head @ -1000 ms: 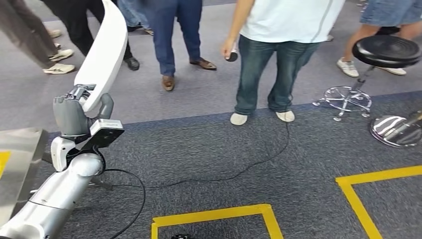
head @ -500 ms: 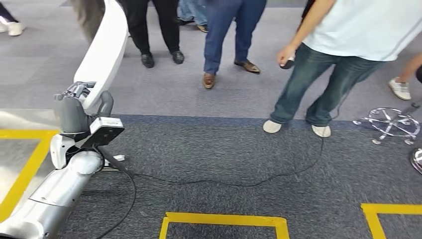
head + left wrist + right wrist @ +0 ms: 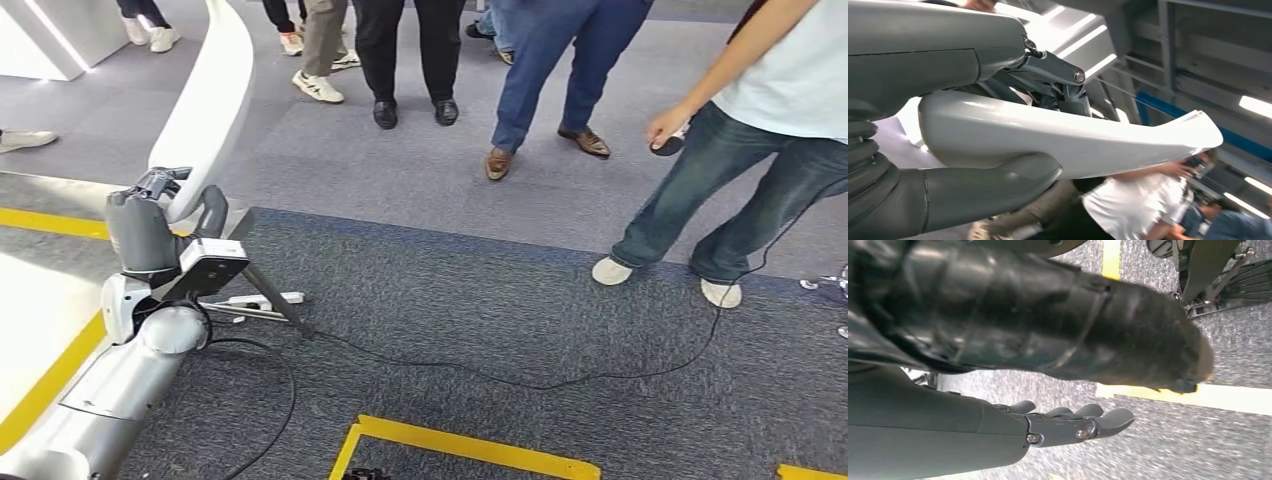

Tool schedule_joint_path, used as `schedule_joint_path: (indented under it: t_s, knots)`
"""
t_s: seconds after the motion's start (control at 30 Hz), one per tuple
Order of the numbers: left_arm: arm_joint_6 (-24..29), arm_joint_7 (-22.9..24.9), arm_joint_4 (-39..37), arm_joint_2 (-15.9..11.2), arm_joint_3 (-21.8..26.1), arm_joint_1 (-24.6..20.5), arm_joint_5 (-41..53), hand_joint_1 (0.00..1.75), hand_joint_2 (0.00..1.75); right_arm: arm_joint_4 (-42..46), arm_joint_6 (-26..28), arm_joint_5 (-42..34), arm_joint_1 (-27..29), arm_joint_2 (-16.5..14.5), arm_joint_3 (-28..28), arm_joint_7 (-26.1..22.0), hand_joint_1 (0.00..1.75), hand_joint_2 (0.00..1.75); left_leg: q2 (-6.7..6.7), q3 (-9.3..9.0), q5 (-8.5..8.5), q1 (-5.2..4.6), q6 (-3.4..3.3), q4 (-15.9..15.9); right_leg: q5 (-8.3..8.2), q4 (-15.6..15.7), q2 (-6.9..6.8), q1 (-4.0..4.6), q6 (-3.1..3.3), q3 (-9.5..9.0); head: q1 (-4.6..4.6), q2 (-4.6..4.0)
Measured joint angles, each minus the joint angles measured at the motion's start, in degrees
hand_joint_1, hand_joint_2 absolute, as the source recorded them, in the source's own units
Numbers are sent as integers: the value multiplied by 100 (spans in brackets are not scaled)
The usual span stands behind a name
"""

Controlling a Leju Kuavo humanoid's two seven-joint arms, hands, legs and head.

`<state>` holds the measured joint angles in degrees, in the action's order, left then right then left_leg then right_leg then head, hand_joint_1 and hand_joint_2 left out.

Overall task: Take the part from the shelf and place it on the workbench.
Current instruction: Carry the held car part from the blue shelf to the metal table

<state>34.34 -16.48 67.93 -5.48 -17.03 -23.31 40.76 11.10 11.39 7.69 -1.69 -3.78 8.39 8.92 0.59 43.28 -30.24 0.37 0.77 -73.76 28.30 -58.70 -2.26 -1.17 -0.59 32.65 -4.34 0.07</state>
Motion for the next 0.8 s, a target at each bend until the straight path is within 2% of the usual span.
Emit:
schedule_joint_path:
  t_s: [0.03,0.1,0.13,0.17,0.27,0.3,0.37,0.4,0.43,0.47,0.5,0.53,0.57,0.6,0.63,0.67,0.73,0.77,0.8]
  knots:
    - [1,0,0,-1,0,3,0,175,175,0,-2,4,-3,0,0,1,0,0,-47,-163,200,-8,-21,318,21,0,-80,3,-9,-29,-1,0]
    - [2,0,0,-1,0,-8,2,175,175,0,-3,10,-9,0,0,5,0,0,-303,-565,487,-76,-94,1090,67,3,-219,21,-44,-90,-2,0]
    - [3,0,1,1,0,-17,3,175,175,0,-3,14,-12,0,0,9,0,0,-421,-696,536,-115,-133,1343,88,4,-277,33,-66,-109,-5,1]
    - [3,0,1,2,0,-25,4,175,175,0,-3,16,-13,0,0,13,0,0,-499,-751,520,-147,-161,1452,100,7,-322,45,-86,-117,-8,1]
    - [4,4,5,-19,5,-24,5,175,175,1,-4,40,-28,-1,0,20,0,0,-360,-758,512,-154,-224,1491,136,29,-467,52,-156,-161,-12,2]
    - [7,5,10,-23,8,-19,6,175,175,1,-5,52,-34,-2,0,21,0,0,-286,-778,522,-137,-251,1522,175,6,-416,45,-189,-166,-5,1]
    - [10,9,19,-20,10,-28,10,175,175,2,-5,71,-37,-2,0,22,0,0,-163,-825,543,-86,-305,1578,368,-319,-110,29,-237,-11,20,1]
    - [11,11,22,-10,10,-33,13,175,175,1,-5,80,-33,-2,0,22,0,0,-102,-830,545,-73,-319,1584,522,-673,74,22,-250,177,34,0]
    - [10,14,21,-4,10,-33,16,175,175,1,-5,87,-26,-2,0,26,0,0,-34,-830,543,-65,-330,1581,670,-1078,169,20,-258,404,42,0]
    - [8,15,21,2,9,-22,18,175,175,0,-5,92,-17,-2,0,32,0,0,44,-831,540,-62,-335,1578,755,-1426,206,19,-267,624,48,0]
    - [6,15,20,7,8,-9,20,175,175,0,-5,96,-9,-2,0,39,0,0,127,-834,537,-61,-337,1575,735,-1607,217,19,-274,777,47,0]
    - [5,15,20,9,7,1,22,175,175,0,-5,98,-2,-2,0,45,0,0,212,-838,531,-57,-333,1568,590,-1553,225,17,-277,823,46,0]
    - [4,15,20,10,7,7,22,175,175,0,-5,99,1,-1,0,48,0,0,297,-842,522,-49,-322,1557,358,-1296,250,12,-278,768,46,0]
    - [4,15,20,10,8,7,22,175,175,0,-5,100,0,0,0,46,0,0,378,-845,507,-36,-300,1537,104,-899,307,3,-279,635,46,0]
    - [4,15,20,10,8,4,22,175,175,-1,-5,101,-7,1,-1,45,0,0,448,-834,487,-28,-268,1511,-60,-539,432,-13,-275,488,48,0]
    - [3,17,20,8,9,-3,22,175,175,-1,-5,101,-16,1,-1,45,0,0,519,-810,470,-16,-235,1476,-143,-263,547,-26,-262,356,47,1]
    - [1,19,20,3,8,-12,22,175,175,-1,-6,102,-25,1,-2,44,0,0,640,-752,469,6,-161,1443,-111,-92,666,-26,-211,240,47,2]
    - [0,20,20,-2,7,-11,22,175,175,-1,-7,102,-28,0,-2,43,0,0,710,-733,478,18,-131,1440,-111,-72,612,-27,-174,216,47,2]
    - [1,19,20,-8,7,-5,22,175,175,-1,-9,103,-28,1,-1,45,0,0,685,-721,473,16,-102,1430,-112,-65,540,-28,-136,202,48,2]
